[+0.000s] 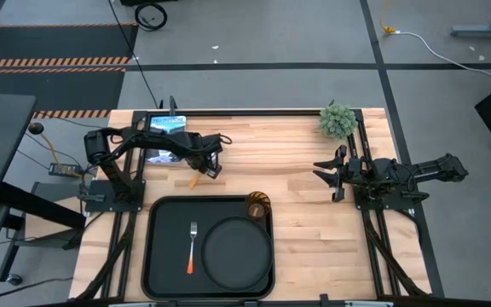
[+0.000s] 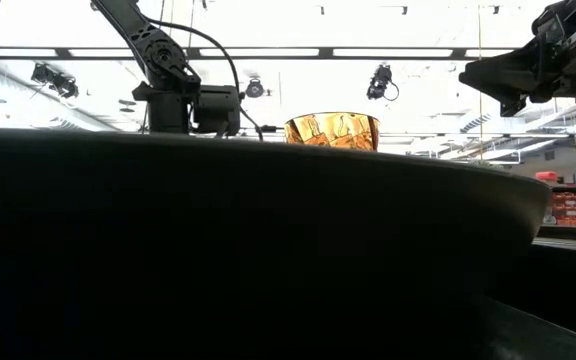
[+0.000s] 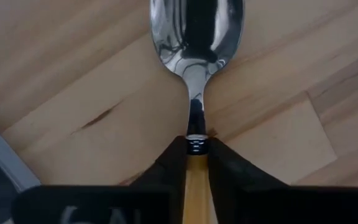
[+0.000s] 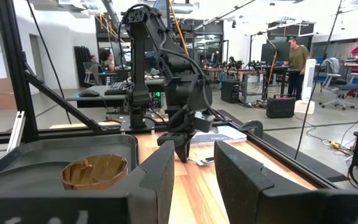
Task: Pick and place plate/cup/fork/spoon on tray
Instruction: Put the orange spoon on the black serving tray to the left of the orange fork
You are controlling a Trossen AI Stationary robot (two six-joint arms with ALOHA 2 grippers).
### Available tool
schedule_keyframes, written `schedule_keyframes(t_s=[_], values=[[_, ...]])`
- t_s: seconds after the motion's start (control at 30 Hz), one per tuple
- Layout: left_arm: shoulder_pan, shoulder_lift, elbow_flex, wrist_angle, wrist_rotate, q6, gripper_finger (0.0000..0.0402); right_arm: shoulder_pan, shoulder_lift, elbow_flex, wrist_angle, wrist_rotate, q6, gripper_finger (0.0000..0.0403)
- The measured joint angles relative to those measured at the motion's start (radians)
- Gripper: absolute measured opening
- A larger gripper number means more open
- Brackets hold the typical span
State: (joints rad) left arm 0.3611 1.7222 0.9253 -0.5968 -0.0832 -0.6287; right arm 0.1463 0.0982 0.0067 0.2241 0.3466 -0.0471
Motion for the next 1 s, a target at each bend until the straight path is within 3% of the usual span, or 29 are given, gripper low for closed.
schedule_keyframes(t_s=[0.2,0.47,0.63,1.0], values=[[0.001,0.001,0.015,-0.021,0.001,-0.067,0.0045,0.000,0.000,0.000,0.000,0.000,0.000,0.0121],[-0.039,-0.026,0.144,-0.218,-0.082,-0.180,0.0045,0.000,0.000,0.000,0.002,0.000,0.000,0.0121],[-0.147,-0.058,0.192,-0.334,-0.119,-0.306,0.0047,0.000,0.001,0.000,0.019,-0.004,0.000,0.0121],[-0.468,-0.124,0.167,-0.460,-0.141,-0.704,0.0050,0.000,0.005,0.000,0.030,-0.007,0.000,0.0121]])
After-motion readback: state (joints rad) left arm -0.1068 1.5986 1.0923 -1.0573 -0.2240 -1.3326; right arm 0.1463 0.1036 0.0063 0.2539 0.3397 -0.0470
